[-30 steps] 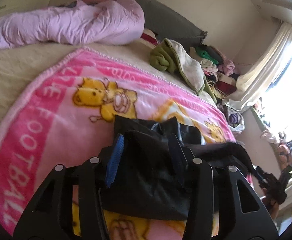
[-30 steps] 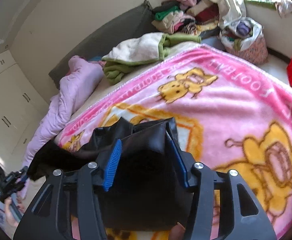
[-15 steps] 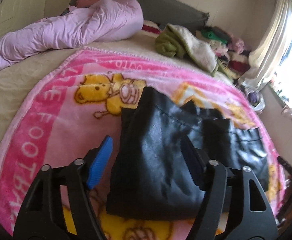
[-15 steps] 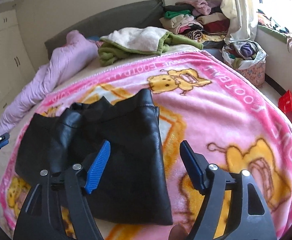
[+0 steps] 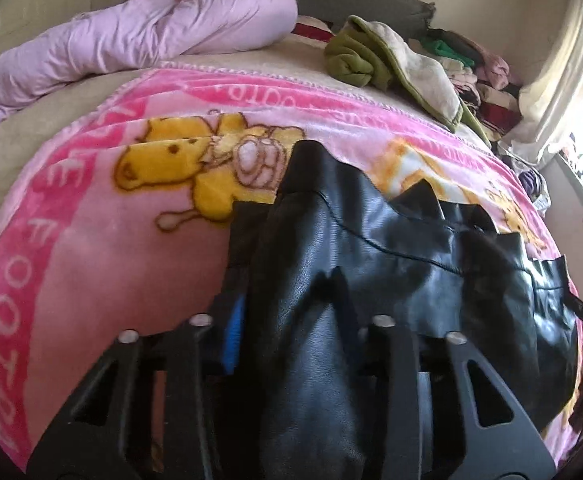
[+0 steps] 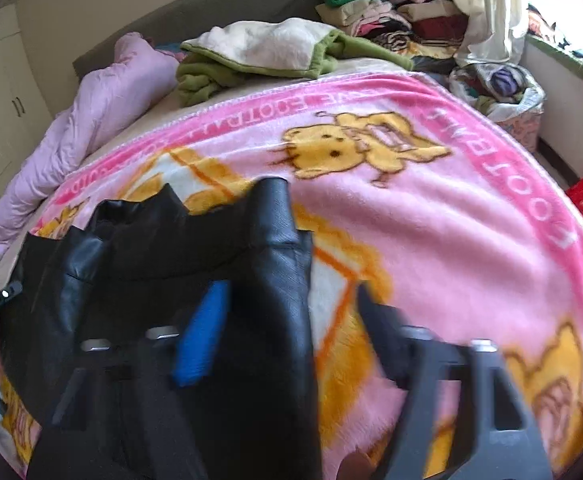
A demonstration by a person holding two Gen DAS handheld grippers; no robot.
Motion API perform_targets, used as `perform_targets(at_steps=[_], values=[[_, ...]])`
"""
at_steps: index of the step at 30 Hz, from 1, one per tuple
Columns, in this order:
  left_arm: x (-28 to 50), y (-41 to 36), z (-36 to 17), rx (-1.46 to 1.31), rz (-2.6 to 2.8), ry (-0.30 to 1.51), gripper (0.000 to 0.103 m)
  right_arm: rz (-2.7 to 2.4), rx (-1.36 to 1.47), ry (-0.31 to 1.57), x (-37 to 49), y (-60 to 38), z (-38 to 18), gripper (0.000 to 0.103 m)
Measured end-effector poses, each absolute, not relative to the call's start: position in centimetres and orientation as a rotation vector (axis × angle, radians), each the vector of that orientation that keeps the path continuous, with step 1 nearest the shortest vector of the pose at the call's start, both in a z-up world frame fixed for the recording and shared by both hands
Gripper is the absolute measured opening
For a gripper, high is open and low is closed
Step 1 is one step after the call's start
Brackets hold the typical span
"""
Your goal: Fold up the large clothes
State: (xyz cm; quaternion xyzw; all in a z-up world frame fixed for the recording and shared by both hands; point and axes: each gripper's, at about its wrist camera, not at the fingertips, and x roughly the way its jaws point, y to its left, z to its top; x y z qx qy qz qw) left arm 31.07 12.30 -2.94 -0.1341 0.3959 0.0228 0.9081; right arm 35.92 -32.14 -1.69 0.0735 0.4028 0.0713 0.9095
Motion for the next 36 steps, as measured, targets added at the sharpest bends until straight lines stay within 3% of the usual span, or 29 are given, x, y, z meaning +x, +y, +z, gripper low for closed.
perform_targets(at_steps=[1,2,4,10,19,25,27,28,33,35,36], values=[[30.9,12.3,-2.6,-0.266,0.041,0.802,0.013,0.159,0.166,0.824,35.9,-32.1,-1.7,0.016],[30.6,12.3,-2.1,-0.264,0.027,0.782,0.007,0.139,0.167,0.815,35.7,-32.0,-1.4,0.013],[29.9,12.3,-0.3,-0.262,0.004,0.724,0.006,0.143,0.18,0.781,35.4,-31.9,-0.4,0.012],[30.5,11.8,2.8,-0.203,0.042,0.661,0.005,0.17,0.291,0.644,35.7,-32.6,3.8,0.011],[33.2,12.0,-1.2,-0.194,0.071,0.758,0.007,0.089,0.272,0.769,38.6,-32.1,-0.6,0.011],[33.5,12.1,-4.3,-0.164,0.1,0.807,0.019,0.058,0.249,0.818,38.8,-32.1,-3.6,0.018],[33.2,11.9,-4.1,-0.144,0.103,0.796,0.021,0.058,0.252,0.816,38.5,-32.2,-3.5,0.023],[33.0,11.8,-3.9,-0.137,0.105,0.79,0.023,0.052,0.261,0.815,38.2,-32.4,-3.2,0.031],[31.5,11.5,-2.5,-0.136,0.071,0.772,0.048,0.084,0.277,0.795,35.6,-33.6,-1.9,0.043],[30.6,11.6,-2.0,-0.134,0.071,0.759,0.056,0.11,0.28,0.789,33.9,-34.1,-1.6,0.057],[30.2,11.8,-1.7,-0.139,0.071,0.753,0.061,0.119,0.281,0.79,33.1,-34.3,-1.5,0.058]])
